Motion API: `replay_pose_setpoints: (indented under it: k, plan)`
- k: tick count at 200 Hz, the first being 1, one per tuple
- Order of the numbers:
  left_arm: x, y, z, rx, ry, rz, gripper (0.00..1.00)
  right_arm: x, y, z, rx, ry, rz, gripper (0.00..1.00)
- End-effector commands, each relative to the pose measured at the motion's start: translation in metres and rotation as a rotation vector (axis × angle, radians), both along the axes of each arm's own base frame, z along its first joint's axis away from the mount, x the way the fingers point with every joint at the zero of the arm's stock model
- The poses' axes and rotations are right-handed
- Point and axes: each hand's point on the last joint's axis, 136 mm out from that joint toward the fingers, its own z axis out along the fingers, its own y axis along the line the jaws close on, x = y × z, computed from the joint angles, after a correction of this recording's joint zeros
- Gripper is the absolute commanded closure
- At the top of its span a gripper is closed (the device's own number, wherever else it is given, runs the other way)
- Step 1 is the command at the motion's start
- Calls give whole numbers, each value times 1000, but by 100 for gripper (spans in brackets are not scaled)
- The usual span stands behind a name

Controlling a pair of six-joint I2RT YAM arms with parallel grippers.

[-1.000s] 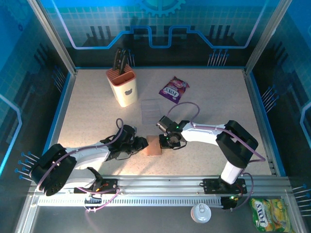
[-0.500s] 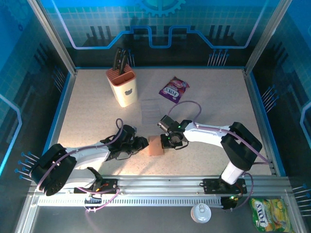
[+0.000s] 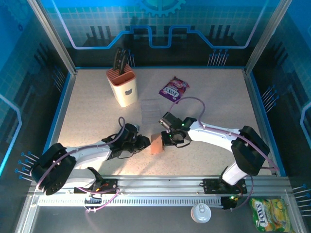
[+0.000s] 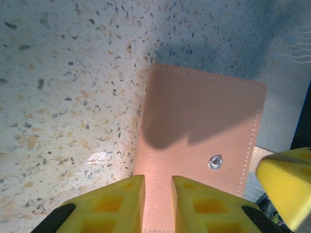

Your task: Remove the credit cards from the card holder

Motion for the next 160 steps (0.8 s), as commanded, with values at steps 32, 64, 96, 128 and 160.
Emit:
replay_pose_setpoints:
  k: [32,64,96,128,160]
  plan:
    - [2,-21,5,-29,-5,-52,79,4,3,27,28,-39,18,94]
    - [0,-18,-6,-1,12,-50,80,2,8,35,48,-46,35,94]
    - [-2,-15,-13,7,21,-43,81,1,17,42,64,-61,55,94]
    - [-5,-10,-22,30,33,-39,81,-1,29,46,75,-64,85,94]
    - [-10,-6,-34,43,62,-28,81,-3,38,51,78,-75,101,94]
